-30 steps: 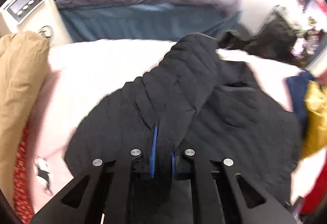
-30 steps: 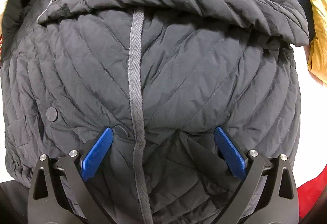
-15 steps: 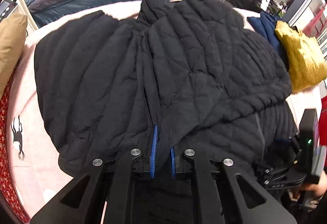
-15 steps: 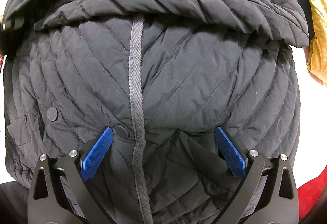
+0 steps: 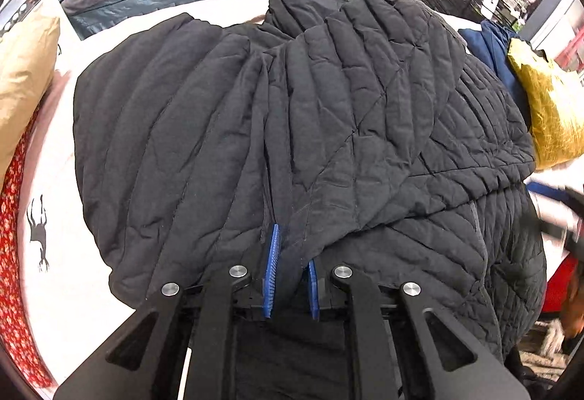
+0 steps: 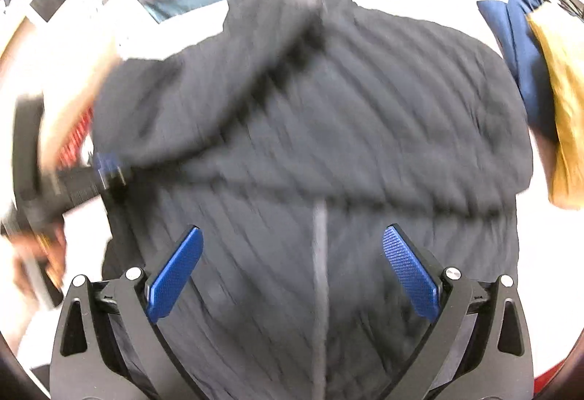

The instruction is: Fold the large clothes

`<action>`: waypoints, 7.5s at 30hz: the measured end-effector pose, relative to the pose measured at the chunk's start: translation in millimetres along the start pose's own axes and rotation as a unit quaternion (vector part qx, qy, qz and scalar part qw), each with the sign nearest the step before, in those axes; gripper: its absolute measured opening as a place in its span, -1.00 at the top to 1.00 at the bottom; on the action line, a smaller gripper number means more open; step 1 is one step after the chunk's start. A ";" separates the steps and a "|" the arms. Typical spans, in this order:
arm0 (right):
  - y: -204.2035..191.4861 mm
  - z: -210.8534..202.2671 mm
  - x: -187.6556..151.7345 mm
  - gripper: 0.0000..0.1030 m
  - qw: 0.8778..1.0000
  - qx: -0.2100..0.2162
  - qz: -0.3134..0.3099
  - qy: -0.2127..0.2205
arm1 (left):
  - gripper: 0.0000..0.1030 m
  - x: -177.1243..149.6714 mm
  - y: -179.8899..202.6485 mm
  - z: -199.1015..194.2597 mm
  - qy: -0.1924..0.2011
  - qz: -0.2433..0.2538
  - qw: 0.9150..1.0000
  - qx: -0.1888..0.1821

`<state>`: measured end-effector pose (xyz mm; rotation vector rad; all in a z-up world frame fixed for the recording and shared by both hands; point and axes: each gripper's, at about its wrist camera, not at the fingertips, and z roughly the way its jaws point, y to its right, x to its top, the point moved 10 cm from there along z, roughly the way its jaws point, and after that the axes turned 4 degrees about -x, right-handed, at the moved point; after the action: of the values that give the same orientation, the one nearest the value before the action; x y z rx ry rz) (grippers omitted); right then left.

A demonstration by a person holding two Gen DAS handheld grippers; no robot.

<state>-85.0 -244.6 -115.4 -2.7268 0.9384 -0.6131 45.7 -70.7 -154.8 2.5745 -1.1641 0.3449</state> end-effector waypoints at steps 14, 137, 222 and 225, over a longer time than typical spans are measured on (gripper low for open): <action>-2.3 59.3 112.9 0.67 0.981 0.099 0.168 0.012 | 0.41 -6.8 -3.6 -8.7 0.003 -0.030 0.999 -0.017; 116.7 -71.9 -109.2 0.71 0.955 0.191 0.199 -0.111 | 0.82 -88.9 -4.9 -93.9 0.008 -0.059 0.982 -0.179; 97.0 54.7 48.7 -0.87 0.987 -0.141 0.008 -0.081 | -0.91 91.1 -7.4 68.7 -0.062 -0.080 0.994 0.026; 100.4 66.1 49.1 -0.89 0.984 -0.154 0.006 -0.091 | -0.91 93.0 -8.7 78.1 -0.078 -0.077 0.993 0.038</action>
<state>-75.2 -350.5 -189.9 -2.9767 1.0814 -0.2253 119.8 -157.4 -197.6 2.7802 -1.0105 0.1589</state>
